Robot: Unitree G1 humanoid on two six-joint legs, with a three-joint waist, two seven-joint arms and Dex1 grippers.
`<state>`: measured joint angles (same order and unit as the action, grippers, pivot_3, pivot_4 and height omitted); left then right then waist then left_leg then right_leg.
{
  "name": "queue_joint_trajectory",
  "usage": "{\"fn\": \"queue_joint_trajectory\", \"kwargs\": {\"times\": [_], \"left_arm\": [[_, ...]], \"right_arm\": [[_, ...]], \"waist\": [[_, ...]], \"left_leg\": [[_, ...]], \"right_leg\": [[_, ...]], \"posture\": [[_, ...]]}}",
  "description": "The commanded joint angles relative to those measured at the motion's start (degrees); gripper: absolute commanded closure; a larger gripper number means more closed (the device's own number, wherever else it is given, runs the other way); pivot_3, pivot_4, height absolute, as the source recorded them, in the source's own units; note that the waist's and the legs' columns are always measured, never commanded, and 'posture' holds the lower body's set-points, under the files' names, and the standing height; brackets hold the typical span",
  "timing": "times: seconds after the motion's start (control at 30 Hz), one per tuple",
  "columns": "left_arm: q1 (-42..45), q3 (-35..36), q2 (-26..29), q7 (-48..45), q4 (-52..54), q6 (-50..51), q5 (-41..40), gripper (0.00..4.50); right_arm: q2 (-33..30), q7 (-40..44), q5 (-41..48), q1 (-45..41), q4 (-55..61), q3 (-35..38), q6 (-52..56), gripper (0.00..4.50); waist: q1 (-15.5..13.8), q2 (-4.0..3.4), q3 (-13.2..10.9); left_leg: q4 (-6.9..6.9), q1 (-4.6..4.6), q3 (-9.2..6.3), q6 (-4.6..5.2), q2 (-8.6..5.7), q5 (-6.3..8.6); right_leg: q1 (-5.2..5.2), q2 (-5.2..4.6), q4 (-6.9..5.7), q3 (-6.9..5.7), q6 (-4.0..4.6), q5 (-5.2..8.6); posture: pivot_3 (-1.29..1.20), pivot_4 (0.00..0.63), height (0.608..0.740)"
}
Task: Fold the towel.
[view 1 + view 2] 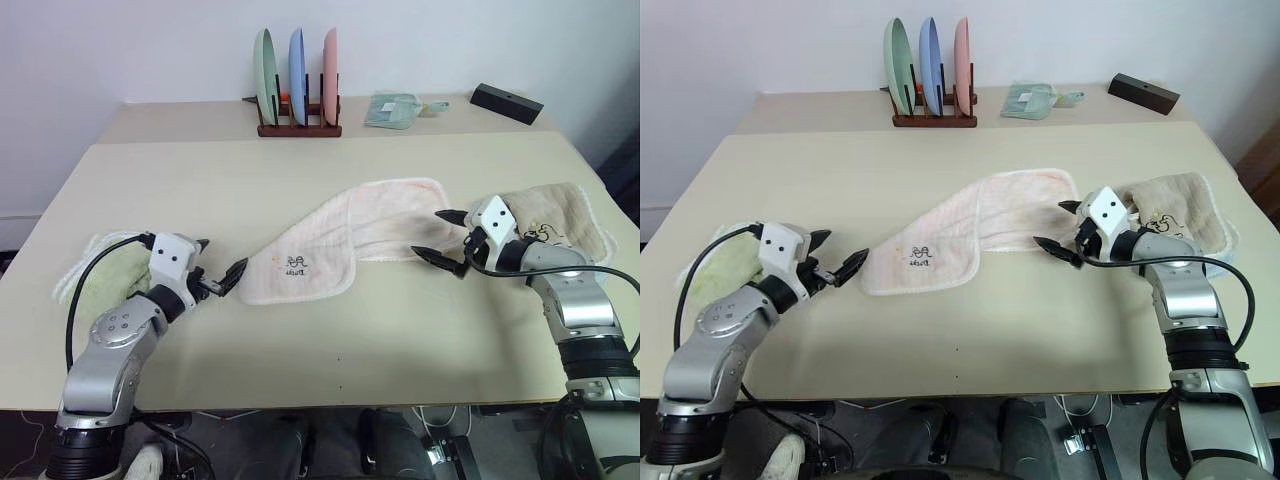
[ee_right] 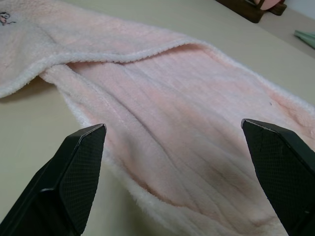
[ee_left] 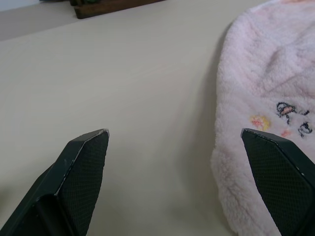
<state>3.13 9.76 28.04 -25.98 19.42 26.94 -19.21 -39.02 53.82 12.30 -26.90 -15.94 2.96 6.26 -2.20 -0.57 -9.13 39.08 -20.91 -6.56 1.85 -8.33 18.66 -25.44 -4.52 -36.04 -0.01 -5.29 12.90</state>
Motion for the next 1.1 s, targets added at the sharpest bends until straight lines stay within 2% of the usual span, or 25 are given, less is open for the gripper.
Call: {"fn": "queue_joint_trajectory", "kwargs": {"times": [0.03, 0.47, 0.6, 0.73, 0.83, 0.9, 1.03, 1.07, 1.1], "left_arm": [[0.50, 0.02, -0.22, 0.36, 1.20, -1.59, 0.67, 0.11], [0.67, 0.02, 0.02, -1.20, 1.92, -1.37, 0.42, 0.11], [2.99, -3.82, 0.74, -3.62, 1.67, -1.29, 1.82, 0.11], [3.57, -3.58, 1.79, -5.57, 0.04, -1.92, 1.46, 0.11], [14.12, -16.21, -2.29, -7.51, 1.21, 4.66, 2.35, 0.11], [16.59, -18.62, -2.30, -8.53, 0.99, 6.26, 2.95, 0.11], [25.29, -31.73, -7.07, -10.50, -3.44, 12.67, 6.10, 0.11], [25.50, -32.44, -6.81, -11.10, -3.51, 13.10, 6.24, 0.11], [27.04, -33.06, -9.04, -9.77, -5.31, 16.42, 6.05, 0.11]], "right_arm": [[0.40, -0.03, -0.38, -3.34, -1.18, 0.09, -1.66, 0.00], [1.58, -2.22, -2.29, -1.39, 0.22, -0.85, -2.09, 0.00], [1.69, -2.44, -0.96, -0.50, 1.36, -0.04, 0.94, 0.00], [2.51, -3.72, -0.95, 0.25, 3.85, -0.53, 2.80, 0.00], [1.02, -4.22, -1.19, 4.66, 6.45, 1.27, 1.03, 0.00], [1.23, -4.84, -1.17, 5.91, 8.67, 1.35, 1.63, 0.00], [2.30, -6.58, -0.96, 7.07, 9.50, 2.02, 1.80, 0.00], [2.78, -7.21, -1.25, 7.30, 10.48, 1.46, 2.22, 0.00], [2.81, -7.43, -1.10, 6.89, 10.22, 1.71, 1.97, 0.00]], "waist": [[0.08, 0.00, 0.00], [0.01, 0.00, 0.00], [-0.16, 0.00, 0.00], [0.23, 0.00, 0.00], [-0.95, 0.02, 0.01], [-1.36, 0.02, 0.01], [-0.32, 0.01, 0.02], [-0.10, 0.01, 0.02], [0.25, 0.01, 0.02]], "left_leg": [[0.00, 0.00, 0.00, 0.00, 0.00, 0.00], [0.00, 0.00, 0.00, 0.00, 0.00, 0.00], [0.01, 0.00, 0.00, 0.00, 0.00, 0.00], [0.00, 0.00, 0.00, 0.00, 0.00, 0.00], [0.03, -0.03, -0.12, -0.01, 0.00, -0.01], [0.18, -0.10, -0.19, 0.00, -0.13, -0.01], [0.13, -0.08, -0.10, 0.01, -0.14, -0.01], [0.11, -0.08, -0.10, 0.01, -0.13, -0.01], [0.10, -0.08, -0.11, 0.01, -0.13, -0.01]], "right_leg": [[0.00, 0.00, 0.00, 0.00, 0.00, 0.00], [0.00, 0.00, 0.00, 0.00, 0.00, 0.00], [0.00, -0.01, 0.00, 0.00, 0.00, 0.00], [0.00, 0.00, 0.00, 0.00, 0.00, 0.00], [0.05, -0.01, 0.00, -0.10, 0.00, 0.00], [0.10, -0.06, 0.02, -0.06, -0.01, -0.01], [0.03, -0.05, 0.01, 0.03, -0.08, -0.05], [0.03, -0.05, 0.01, 0.03, -0.08, -0.05], [0.02, -0.05, 0.00, 0.04, -0.08, -0.05]], "posture": [[0.00, 0.150, 0.740], [0.00, 0.150, 0.740], [0.00, 0.150, 0.740], [0.00, 0.150, 0.740], [0.00, 0.150, 0.740], [0.00, 0.150, 0.740], [0.00, 0.150, 0.740], [0.00, 0.150, 0.740], [0.00, 0.150, 0.740]]}}
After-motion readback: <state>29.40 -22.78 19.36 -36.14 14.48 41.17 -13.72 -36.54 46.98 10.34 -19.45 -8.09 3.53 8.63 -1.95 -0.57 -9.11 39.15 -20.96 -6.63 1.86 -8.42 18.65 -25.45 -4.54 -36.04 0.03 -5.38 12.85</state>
